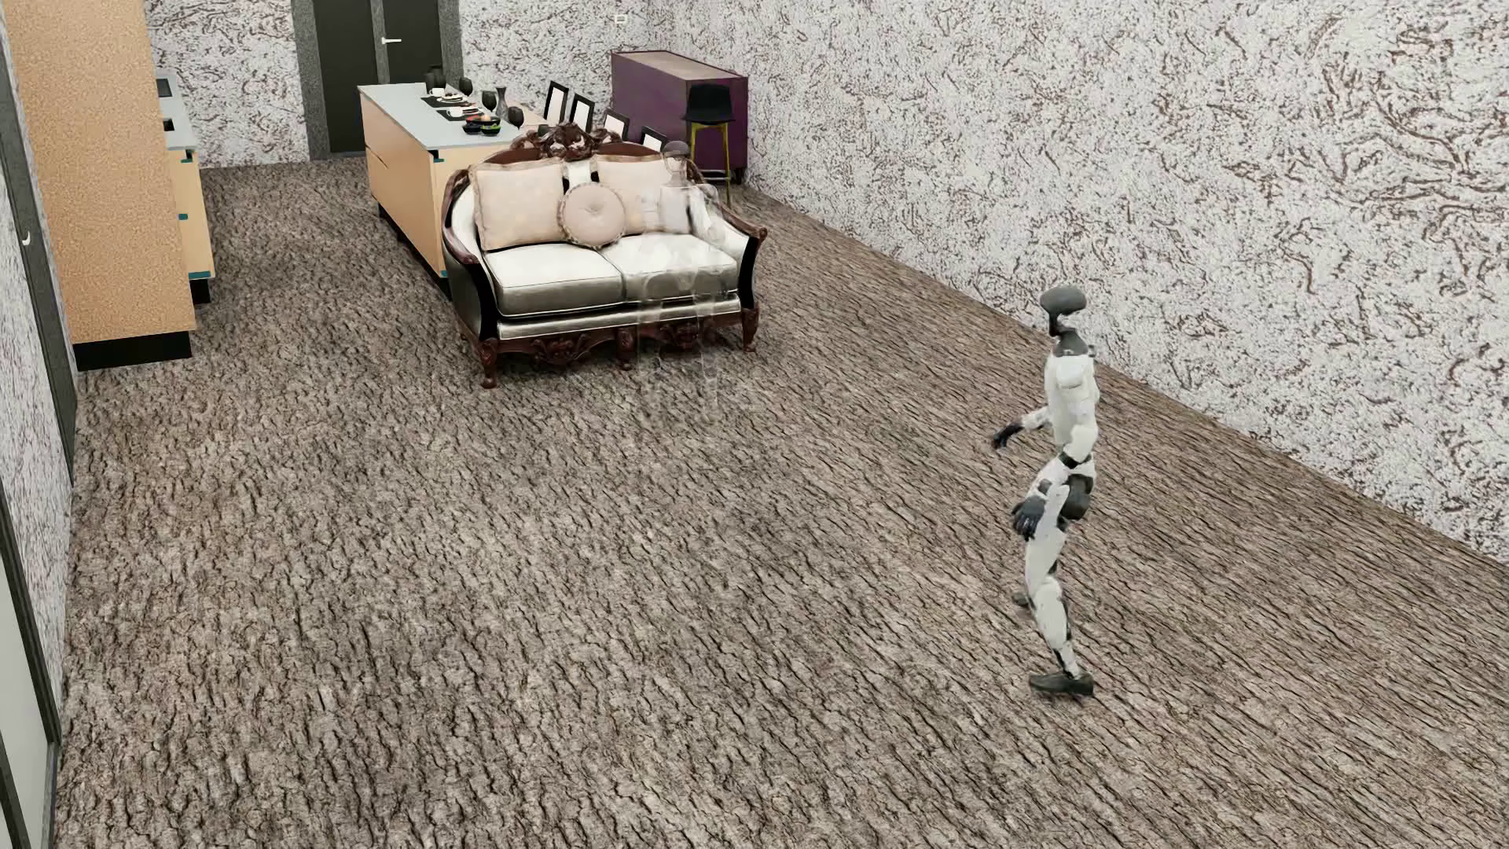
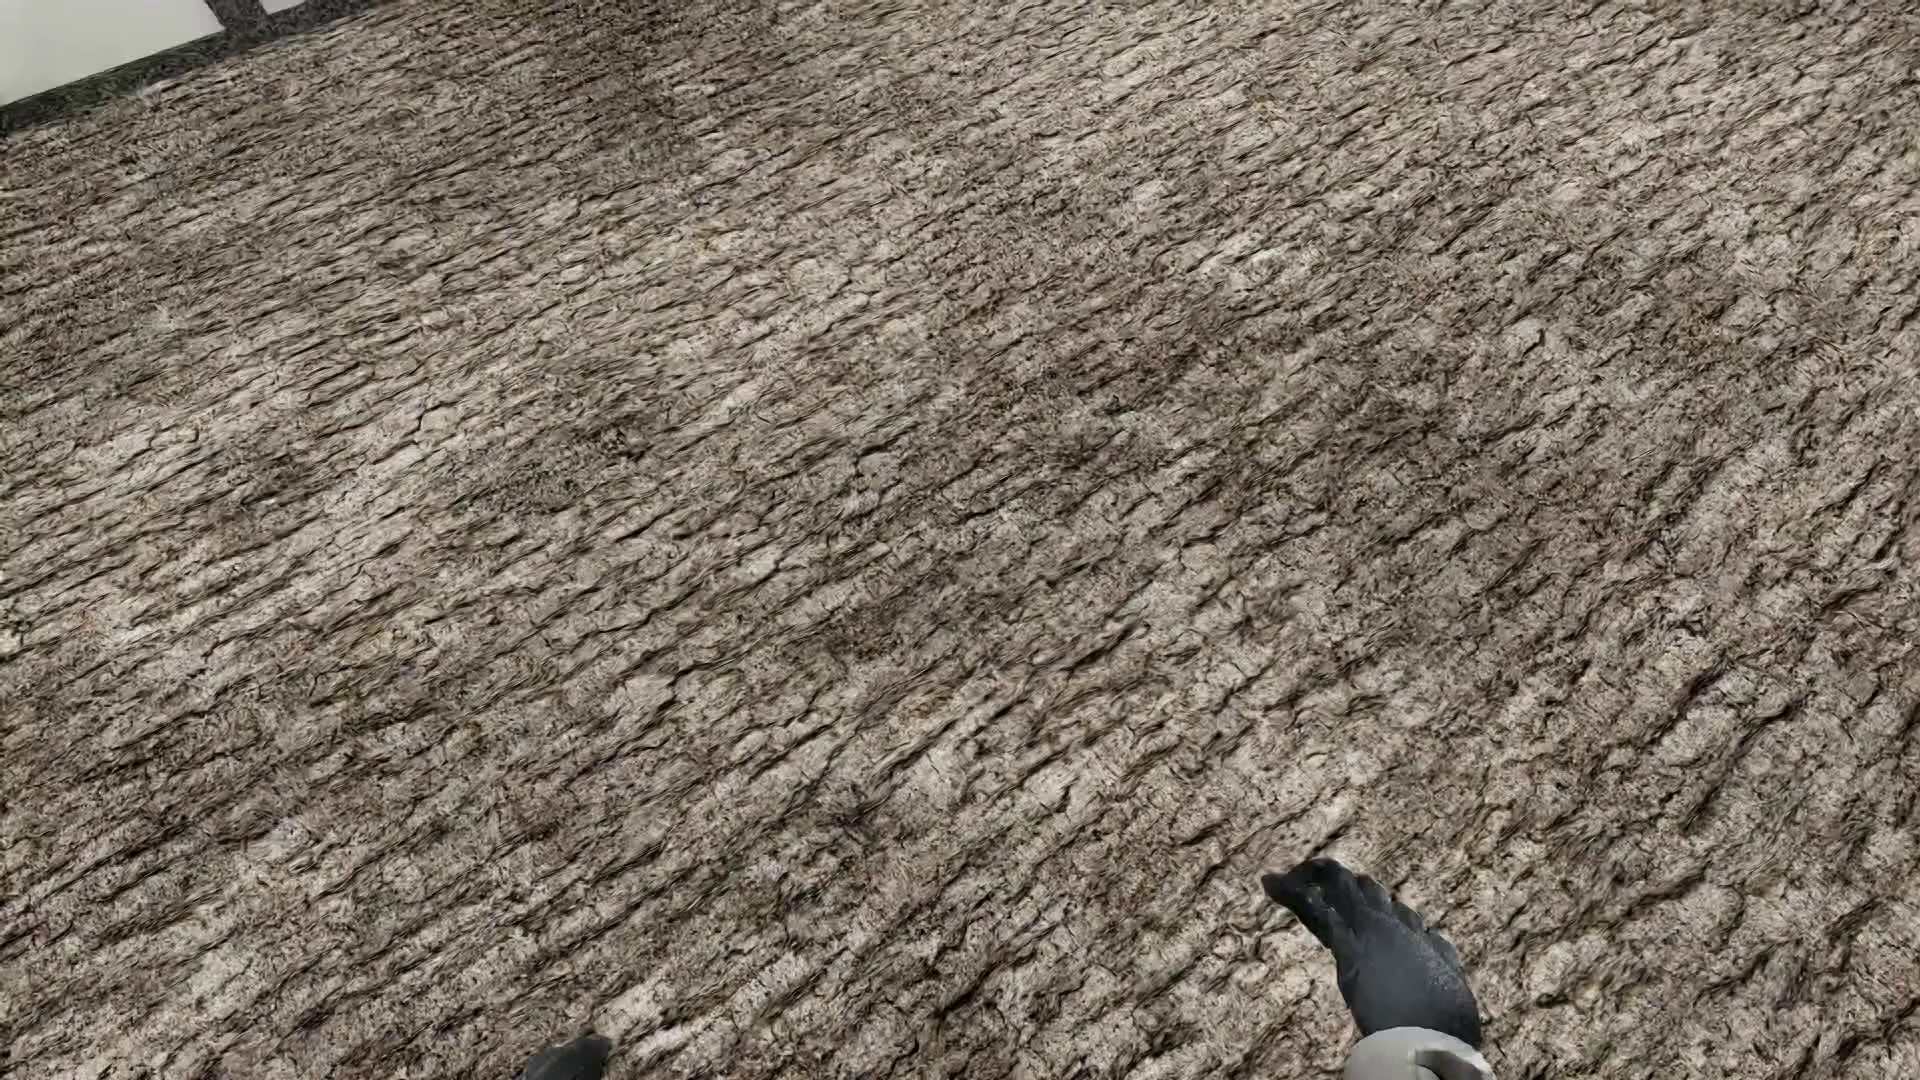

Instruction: Approach the sofa

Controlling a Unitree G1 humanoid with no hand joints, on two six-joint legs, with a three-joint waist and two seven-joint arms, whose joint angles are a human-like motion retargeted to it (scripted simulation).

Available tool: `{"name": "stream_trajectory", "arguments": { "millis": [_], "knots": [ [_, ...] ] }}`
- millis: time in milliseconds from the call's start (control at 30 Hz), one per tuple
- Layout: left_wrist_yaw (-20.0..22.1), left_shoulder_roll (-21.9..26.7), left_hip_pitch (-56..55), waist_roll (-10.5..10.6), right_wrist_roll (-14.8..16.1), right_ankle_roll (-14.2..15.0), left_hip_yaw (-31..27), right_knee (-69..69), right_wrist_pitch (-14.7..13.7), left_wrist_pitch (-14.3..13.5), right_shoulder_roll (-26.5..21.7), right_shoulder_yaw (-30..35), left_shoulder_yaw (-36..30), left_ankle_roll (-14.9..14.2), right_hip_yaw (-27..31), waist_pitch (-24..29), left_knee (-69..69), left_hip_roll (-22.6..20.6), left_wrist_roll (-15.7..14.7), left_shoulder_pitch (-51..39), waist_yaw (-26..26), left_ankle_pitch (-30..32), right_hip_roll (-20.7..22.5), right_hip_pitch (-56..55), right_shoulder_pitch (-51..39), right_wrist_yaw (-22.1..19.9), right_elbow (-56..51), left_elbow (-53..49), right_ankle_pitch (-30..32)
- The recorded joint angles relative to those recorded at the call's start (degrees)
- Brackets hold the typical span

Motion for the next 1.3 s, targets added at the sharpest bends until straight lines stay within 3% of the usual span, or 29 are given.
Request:
{"name": "stream_trajectory", "arguments": {
  "millis": [67,133,233,267,333,400,433,500,567,600,633,667,700,733,767,833,867,933,967,1000,1033,1067,1100,1133,1200,1233,1300],
  "knots": [
    [-2.5,2.0,4.7,-0.5,-1.1,-4.0,0.8,4.5,0.0,2.8,0.2,2.4,0.9,0.0,-5.0,-0.5,-7.4,-1.1,-0.1,1.7,-0.3,3.2,1.1,2.2,-1.6,3.0,5.0,4.9,-5.1],
    [-5.0,4.3,9.3,-1.2,3.3,-4.4,0.7,-0.8,1.9,4.0,2.7,1.2,1.7,-0.7,-11.9,-1.3,-15.1,-1.5,0.8,3.1,-0.4,6.5,0.8,7.6,-3.2,3.1,11.0,7.7,-5.0],
    [-4.0,4.0,12.3,-1.2,10.5,-3.1,-0.9,-4.4,7.6,4.5,3.9,-0.5,5.1,-2.0,-14.6,-2.1,-19.4,-1.1,-0.1,3.6,-0.5,8.2,1.9,12.2,-7.0,0.7,26.4,8.5,-6.1],
    [-3.7,3.1,12.0,-1.0,11.4,-3.6,-1.5,-4.3,9.7,4.2,3.0,0.5,6.0,-2.5,-15.3,-2.3,-19.2,-0.6,-0.8,3.2,-0.4,8.0,2.3,12.4,-8.5,1.8,32.5,8.2,-6.9],
    [-4.2,1.4,11.2,-0.5,10.4,-5.3,-2.2,-0.7,11.8,2.5,-0.2,5.1,5.5,-3.9,-15.4,-2.6,-18.7,0.8,-1.2,2.2,-0.3,7.4,2.7,10.7,-10.5,8.0,42.4,7.0,-10.1],
    [-4.6,0.2,10.9,-0.2,8.8,-7.1,-1.1,8.1,9.9,-0.2,-4.1,8.8,3.6,-5.6,-14.5,-2.5,-17.8,2.7,-0.7,1.6,-0.2,5.7,2.0,5.9,-10.9,14.6,45.3,5.3,-14.4],
    [-4.4,-0.4,10.8,-0.3,8.7,-8.1,0.1,13.0,8.7,-1.3,-5.9,8.8,3.1,-6.6,-15.0,-2.4,-16.7,4.0,-0.7,1.6,-0.2,4.6,1.4,3.3,-10.7,15.6,43.8,4.5,-16.1],
    [-3.7,-0.9,11.3,-0.8,8.9,-11.2,3.4,18.4,6.8,-1.8,-7.7,6.4,2.4,-7.6,-17.8,-2.3,-14.1,7.4,-1.2,2.1,-0.8,3.3,2.0,1.2,-10.7,12.2,36.8,2.7,-20.1],
    [-3.1,-0.3,9.9,-1.0,8.9,-12.1,5.7,17.4,4.8,-1.3,-7.4,3.9,3.4,-7.2,-15.2,-2.3,-6.2,12.7,-1.7,4.1,-1.6,6.6,8.5,1.6,-12.0,6.7,27.2,1.1,-24.9],
    [-2.5,-0.4,7.3,-0.9,8.6,-13.0,6.4,15.8,3.9,-0.9,-6.9,3.7,4.8,-3.6,-13.7,-2.0,1.1,16.1,-2.1,5.4,-1.5,11.8,12.3,2.4,-13.2,5.0,22.5,0.3,-26.0],
    [-1.8,-0.8,3.2,-0.6,8.2,-13.8,7.5,13.5,2.8,-0.4,-6.7,4.3,6.2,6.3,-12.4,-1.7,9.7,19.1,-2.6,6.8,-0.9,18.1,15.8,3.7,-14.6,4.3,18.0,-0.2,-26.5],
    [-1.5,-1.3,-1.7,-0.4,7.8,-14.3,8.6,10.8,1.6,-0.1,-7.0,5.6,7.2,13.9,-11.0,-1.3,18.4,20.5,-2.8,8.2,0.2,19.4,19.0,5.5,-16.0,4.7,14.0,-0.5,-26.6],
    [-1.9,-1.8,-8.5,-0.4,7.6,-14.7,4.6,7.5,0.5,-0.1,-7.9,7.3,7.7,15.8,-9.0,-0.8,27.0,15.7,-2.8,9.6,1.7,15.8,21.7,7.9,-17.7,5.3,10.6,-0.9,-26.4],
    [-2.7,-2.6,-15.1,-0.7,7.9,-14.9,1.8,3.6,-0.1,-0.4,-9.1,9.4,8.0,11.9,-7.0,-0.5,32.7,8.9,-2.8,11.1,3.0,13.6,23.7,10.7,-20.0,5.6,8.3,-1.3,-26.0],
    [-3.7,-3.6,-20.6,-1.0,8.3,-15.1,2.2,0.0,-0.1,-0.6,-10.4,11.8,8.5,6.0,-5.2,-0.4,33.6,3.1,-2.9,12.7,3.8,12.1,25.1,13.5,-22.9,6.0,7.3,-1.7,-25.8],
    [-5.2,-5.9,-28.9,-1.7,8.1,-15.3,4.8,-4.7,1.4,-0.6,-13.3,17.8,9.6,-2.2,-1.5,-0.2,24.0,-6.2,-3.1,16.0,5.2,11.6,27.0,19.0,-30.6,7.4,9.0,-2.6,-27.0],
    [-5.3,-7.0,-31.3,-2.1,7.4,-15.4,5.2,-6.1,2.5,-0.5,-13.9,21.1,10.1,-4.4,0.5,-0.1,14.8,-9.4,-2.9,17.6,5.9,12.6,27.5,21.8,-35.1,7.5,11.4,-2.9,-28.1],
    [-5.2,-9.3,-32.0,-2.7,7.7,-15.3,4.3,-7.5,5.5,0.5,-11.9,26.6,11.0,-2.9,4.8,0.4,-5.1,-12.5,-1.7,20.6,7.4,15.4,27.8,27.7,-42.7,5.2,20.3,-2.1,-28.7],
    [-5.7,-10.2,-31.0,-3.1,9.3,-14.9,4.0,-6.3,7.3,1.5,-9.5,28.2,11.5,1.0,6.6,0.6,-8.8,-12.4,-0.7,22.1,8.2,17.0,27.5,30.6,-44.8,3.6,26.7,-1.1,-26.7],
    [-6.6,-10.9,-30.2,-3.5,11.5,-14.5,4.0,-3.0,9.4,2.7,-6.9,29.2,12.0,6.3,8.4,0.9,-6.2,-11.9,0.5,23.2,8.9,20.4,26.7,32.4,-45.3,2.6,33.4,0.3,-21.9],
    [-7.6,-11.3,-29.0,-3.8,13.8,-12.5,4.5,4.0,11.5,3.9,-5.0,29.5,12.7,10.5,9.8,1.3,-1.1,-10.9,1.6,23.7,9.3,21.1,25.6,32.0,-44.2,1.9,39.4,1.9,-13.5],
    [-8.4,-11.2,-27.3,-4.1,15.8,-7.3,4.9,14.6,13.1,5.1,-4.0,29.7,13.2,12.4,10.6,1.8,3.7,-10.2,2.5,23.2,9.6,18.2,24.5,29.0,-41.7,1.4,44.0,3.6,-2.7],
    [-9.3,-10.4,-24.6,-4.3,17.5,-2.8,4.7,27.3,13.7,6.0,-3.8,30.2,13.2,13.2,10.1,2.2,6.4,-10.2,3.7,21.8,9.8,14.3,22.8,23.5,-38.0,1.5,47.3,5.0,6.7],
    [-10.2,-9.4,-20.9,-4.5,18.8,-1.6,4.6,38.6,13.5,6.1,-4.0,31.4,12.8,13.1,9.0,2.6,6.6,-10.6,4.9,19.9,9.5,10.9,20.2,16.5,-33.9,2.4,49.7,5.7,8.7],
    [-8.6,-8.1,-11.2,-4.6,21.0,-7.2,4.2,49.7,12.9,3.8,-4.5,33.3,12.7,10.9,7.3,2.7,2.0,-11.5,5.6,16.2,7.8,6.3,15.4,1.4,-25.6,5.7,52.4,3.5,1.6],
    [-5.8,-8.1,-5.9,-4.4,22.5,-9.8,3.6,48.2,13.0,2.5,-5.1,32.9,13.3,9.7,5.9,2.4,-1.5,-11.9,4.3,14.5,6.5,4.7,13.7,-5.0,-20.8,7.0,52.0,1.4,-0.5],
    [-1.2,-7.5,4.2,-3.9,26.2,-10.7,1.9,34.4,12.8,-2.4,-6.9,29.1,13.1,8.3,3.9,1.4,-7.0,-12.8,0.1,12.1,3.8,1.4,13.3,-14.1,-10.0,8.2,49.5,-1.9,-2.1]
  ]
}}
